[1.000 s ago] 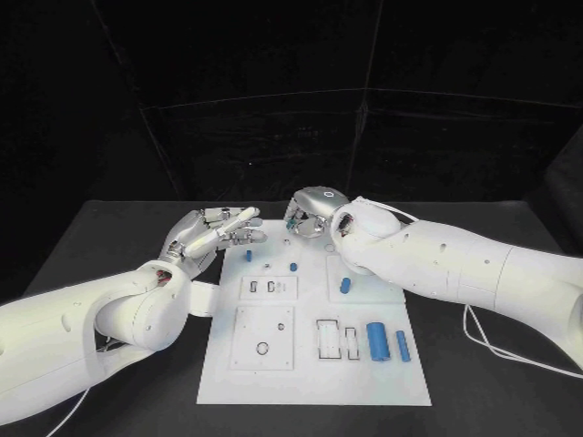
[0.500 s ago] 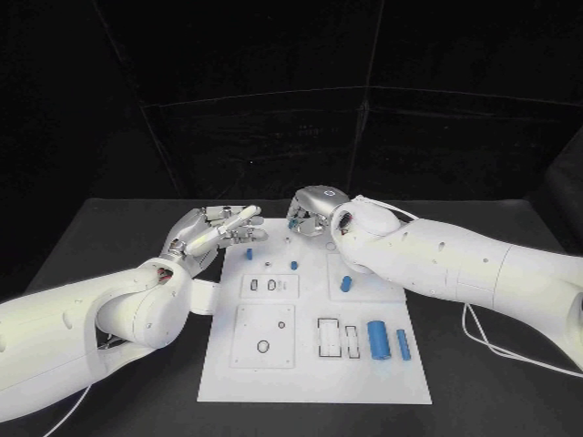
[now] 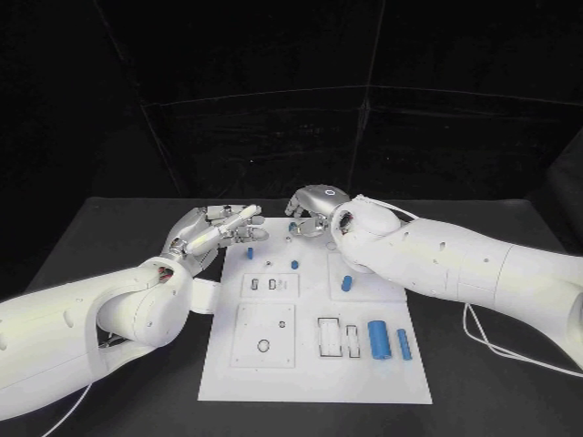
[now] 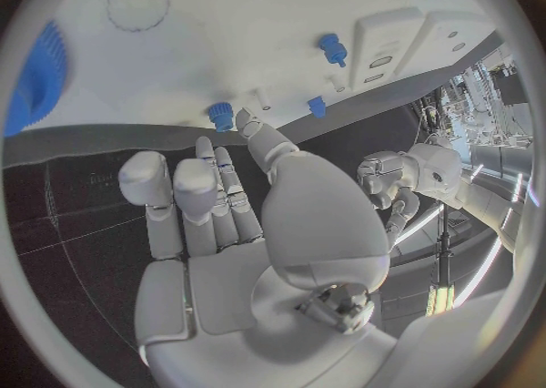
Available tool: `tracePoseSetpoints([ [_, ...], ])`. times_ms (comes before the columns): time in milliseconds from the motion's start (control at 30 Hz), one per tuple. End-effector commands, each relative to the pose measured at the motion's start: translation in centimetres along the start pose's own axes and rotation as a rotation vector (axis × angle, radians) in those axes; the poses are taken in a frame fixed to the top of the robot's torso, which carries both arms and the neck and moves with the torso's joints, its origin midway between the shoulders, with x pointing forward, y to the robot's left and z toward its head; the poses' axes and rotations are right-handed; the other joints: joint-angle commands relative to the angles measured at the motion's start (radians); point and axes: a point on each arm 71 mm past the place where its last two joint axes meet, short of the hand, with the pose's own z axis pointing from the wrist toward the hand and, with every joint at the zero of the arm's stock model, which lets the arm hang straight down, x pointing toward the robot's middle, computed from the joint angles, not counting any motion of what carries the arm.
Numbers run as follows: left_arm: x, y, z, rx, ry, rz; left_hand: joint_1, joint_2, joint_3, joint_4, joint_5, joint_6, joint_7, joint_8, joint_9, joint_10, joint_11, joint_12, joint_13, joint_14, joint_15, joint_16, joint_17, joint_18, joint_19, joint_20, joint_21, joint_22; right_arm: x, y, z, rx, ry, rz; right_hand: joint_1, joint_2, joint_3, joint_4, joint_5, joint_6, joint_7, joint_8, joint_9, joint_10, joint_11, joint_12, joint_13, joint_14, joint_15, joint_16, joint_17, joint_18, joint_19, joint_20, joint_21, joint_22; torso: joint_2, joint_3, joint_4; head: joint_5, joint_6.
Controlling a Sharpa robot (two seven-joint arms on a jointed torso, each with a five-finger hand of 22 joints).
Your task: Assemble the parts on the task board
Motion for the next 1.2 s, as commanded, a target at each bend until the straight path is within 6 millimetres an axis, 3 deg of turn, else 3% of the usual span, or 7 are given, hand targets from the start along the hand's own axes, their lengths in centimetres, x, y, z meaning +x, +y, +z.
tracePoseSetpoints([
  [33,0.0,-0.2,0.0,0.007,0.013,-0.001,-0.01,0.003,-0.006,0.002,0.002,-0.001,0.004,-0.004,0.001,-0.001,0.004,-0.005,0.0,0.003,0.005,-0.005,0.002,0.013,0.007,0.0,0.0,-0.002,-0.7,-0.5,-0.6,-0.005,-0.052,0.02,0.01,-0.002,-0.013,0.005,0.004,-0.004,0.003,-0.002,0.002,-0.004,0.001,0.009,0.002,-0.004,0.0,-0.003,-0.001,0.019,-0.002,-0.001,-0.005,-0.001,-0.001,0.0008,-0.0023,0.002,0.0],
  [333,-0.4,-0.4,-0.2,0.014,0.007,0.002,-0.009,0.005,-0.006,0.002,0.002,-0.002,0.003,-0.004,0.001,-0.002,0.004,-0.006,0.0,0.002,0.006,-0.006,0.002,0.013,0.007,0.0,-0.001,-0.003,-3.9,-5.1,-4.8,0.119,-0.071,0.158,0.011,-0.014,-0.052,0.041,0.031,0.036,-0.016,0.006,0.006,0.248,-0.044,0.169,0.067,0.037,-0.032,0.083,0.149,-0.01,0.116,-0.022,0.061,0.143,-0.004,0.0,-0.0098,-0.006,0.008],
  [400,-0.5,-0.4,-0.2,0.015,0.004,0.003,-0.009,0.005,-0.006,0.002,0.002,-0.002,0.003,-0.004,0.001,-0.002,0.004,-0.006,0.0,0.002,0.006,-0.006,0.002,0.013,0.007,0.0,-0.001,-0.003,-4.4,-6.4,-5.9,0.168,-0.045,0.198,-0.01,-0.04,-0.093,0.069,0.054,0.024,-0.028,0.001,0.004,0.298,-0.058,0.243,0.12,0.047,-0.046,0.113,0.2,-0.021,0.157,-0.039,0.086,0.196,-0.005,0.0018,-0.015,-0.006,0.01],
  [467,-0.6,-0.4,-0.2,0.015,0.002,0.004,-0.008,0.006,-0.006,0.002,0.002,-0.002,0.003,-0.004,0.001,-0.002,0.004,-0.006,0.0,0.002,0.006,-0.006,0.002,0.013,0.007,0.0,-0.002,-0.003,-4.7,-7.5,-6.8,0.211,-0.014,0.224,0.023,-0.033,-0.18,0.163,0.084,0.006,-0.036,0.013,0.008,0.201,-0.064,0.472,0.344,0.058,-0.055,0.184,0.317,-0.032,0.202,-0.061,0.114,0.253,-0.006,0.0027,-0.0191,-0.006,0.011],
  [667,-0.6,-0.4,-0.2,0.015,0.003,0.004,-0.007,0.006,-0.005,0.001,0.002,-0.001,0.003,-0.003,0.001,-0.002,0.004,-0.006,0.0,0.002,0.006,-0.006,0.002,0.013,0.007,0.0,-0.002,-0.003,-4.7,-10.0,-8.4,0.297,0.081,0.235,0.069,-0.055,-0.28,0.277,0.091,-0.036,-0.015,0.013,0.006,0.202,-0.046,0.859,0.745,0.081,-0.033,0.263,0.497,-0.047,0.244,-0.031,0.141,0.32,-0.004,0.0065,-0.0292,-0.006,0.013],
  [767,-0.6,-0.4,-0.1,0.015,0.003,0.004,-0.007,0.006,-0.005,0.001,0.002,-0.001,0.003,-0.003,0.001,-0.002,0.004,-0.006,0.0,0.002,0.006,-0.006,0.002,0.013,0.007,0.0,-0.002,-0.003,-4.5,-10.5,-8.4,0.313,0.11,0.218,0.108,-0.058,-0.305,0.325,0.09,-0.048,-0.007,0.02,0.006,0.217,-0.038,0.991,0.895,0.088,-0.026,0.287,0.557,-0.05,0.255,-0.024,0.148,0.338,-0.003,0.0072,-0.0252,-0.008,0.012],
  [1200,-0.7,-0.2,0.1,0.011,0.005,0.004,-0.005,0.007,-0.005,0.0,0.002,-0.001,0.002,-0.003,0.001,-0.002,0.003,-0.006,0.0,0.001,0.006,-0.007,0.002,0.013,0.007,0.0,-0.002,-0.003,-3.9,-10.1,-7.3,0.302,0.144,0.163,0.153,-0.045,-0.318,0.352,0.106,-0.048,-0.005,0.035,0.007,0.277,-0.033,1.147,1.073,0.095,-0.02,0.305,0.605,-0.051,0.262,-0.019,0.154,0.35,-0.001,0.0077,-0.0255,-0.008,0.009],
])
